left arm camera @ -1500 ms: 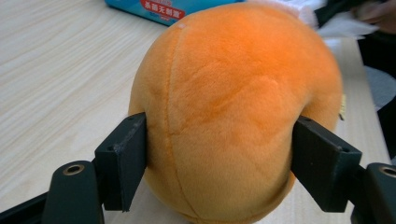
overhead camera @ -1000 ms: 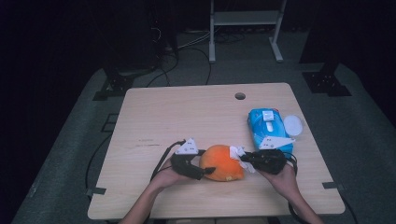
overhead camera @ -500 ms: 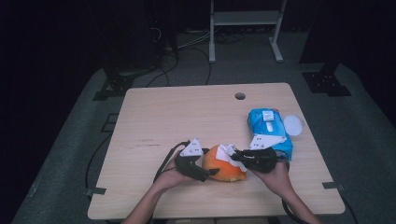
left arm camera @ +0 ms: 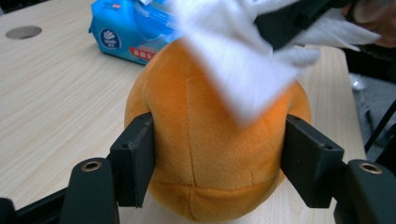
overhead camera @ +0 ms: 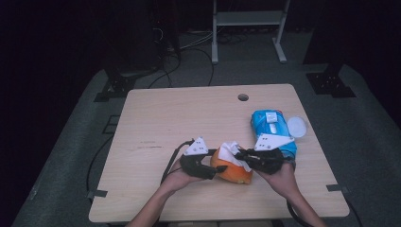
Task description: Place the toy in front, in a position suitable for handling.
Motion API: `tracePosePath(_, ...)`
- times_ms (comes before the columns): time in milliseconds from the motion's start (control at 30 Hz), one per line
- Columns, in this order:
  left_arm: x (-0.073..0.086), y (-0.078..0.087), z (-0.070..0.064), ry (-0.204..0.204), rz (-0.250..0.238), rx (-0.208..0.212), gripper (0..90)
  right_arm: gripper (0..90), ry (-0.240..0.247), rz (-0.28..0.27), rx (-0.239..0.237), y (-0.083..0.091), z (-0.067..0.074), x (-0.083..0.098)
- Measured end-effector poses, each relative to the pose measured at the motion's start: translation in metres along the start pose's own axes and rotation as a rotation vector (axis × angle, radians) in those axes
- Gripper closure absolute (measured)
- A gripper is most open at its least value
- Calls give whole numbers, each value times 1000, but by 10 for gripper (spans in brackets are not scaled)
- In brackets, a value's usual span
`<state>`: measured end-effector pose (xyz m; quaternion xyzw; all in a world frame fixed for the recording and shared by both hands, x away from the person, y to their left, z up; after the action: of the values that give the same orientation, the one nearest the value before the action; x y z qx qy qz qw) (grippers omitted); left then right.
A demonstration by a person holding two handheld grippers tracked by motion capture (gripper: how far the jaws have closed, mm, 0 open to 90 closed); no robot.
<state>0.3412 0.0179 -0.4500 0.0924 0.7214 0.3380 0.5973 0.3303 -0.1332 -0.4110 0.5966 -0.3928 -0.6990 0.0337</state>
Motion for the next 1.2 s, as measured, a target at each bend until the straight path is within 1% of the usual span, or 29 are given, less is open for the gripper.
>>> tracePosePath(100,0,-2,-5,-40,11,-15,322,839,26,13,-6,-6,8,-5)
tracePosePath(133,0,-2,-5,-40,11,-15,304,840,36,21,-1,-7,8,-4)
tracePosePath(167,1,-2,-4,-43,6,-4,304,840,36,21,-1,-7,8,-4)
tracePosePath(200,4,-3,-3,-39,-9,49,237,841,26,33,-10,-6,6,0)
tracePosePath(233,4,-3,-3,-39,-9,49,211,841,26,33,-10,-6,6,0)
tracePosePath(267,8,-3,2,-3,-20,83,182,841,12,46,-17,-4,3,6)
tracePosePath(300,10,-6,5,22,-4,83,147,841,-12,42,-28,-2,2,9)
tracePosePath(333,12,-8,7,30,4,90,112,841,-28,36,-34,2,0,11)
tracePosePath(367,12,-10,6,35,-5,105,130,841,-35,33,-29,5,-2,12)
tracePosePath(400,12,-10,6,35,-5,105,174,841,-35,33,-29,5,-2,12)
tracePosePath(433,13,-12,4,29,-15,125,228,841,-45,32,-11,10,-6,14)
tracePosePath(467,12,-12,3,15,-20,116,270,841,-52,30,-11,12,-7,15)
tracePosePath(500,12,-12,3,15,-20,116,312,841,-52,30,-11,12,-7,15)
tracePosePath(533,9,-11,1,1,-20,100,339,841,-46,31,-1,14,-5,15)
tracePosePath(600,8,-11,0,-1,-17,90,357,841,-33,28,2,14,-2,13)
tracePosePath(633,8,-11,0,-1,-17,90,364,841,-21,30,1,13,2,12)
tracePosePath(733,7,-11,-4,-36,5,68,365,841,12,28,-20,4,14,6)
tracePosePath(767,7,-11,-4,-36,5,68,365,841,12,28,-20,4,14,6)
tracePosePath(800,9,-11,-4,-38,10,67,365,841,43,39,-22,-2,21,3)
tracePosePath(900,11,-11,-2,-38,12,75,364,842,53,48,-8,-2,20,1)
tracePosePath(933,12,-11,-2,-48,19,75,363,842,40,46,29,4,10,1)
tracePosePath(967,12,-11,-3,-47,22,75,360,842,34,47,49,7,5,2)
tracePosePath(1033,13,-11,-2,-49,25,75,347,842,-4,48,82,14,-9,8)
tracePosePath(1100,13,-12,-1,-32,29,79,318,842,-54,52,83,17,-20,18)
tracePosePath(1167,12,-10,1,-26,37,75,253,843,-81,46,71,16,-24,24)
tracePosePath(1200,12,-10,1,-26,37,75,207,843,-92,42,64,15,-24,26)
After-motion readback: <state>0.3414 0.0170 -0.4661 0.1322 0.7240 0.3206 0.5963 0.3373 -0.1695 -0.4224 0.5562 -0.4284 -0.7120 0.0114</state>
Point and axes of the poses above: each handheld gripper's, and its own axes: y roughly backward along the jaws, x roughly out of its underside, z roughly to its left, the point moved 6 cm from there along -y, roughly forward along the jaws, and after that the axes turned 8 degrees about z, right-handed, at the moved point
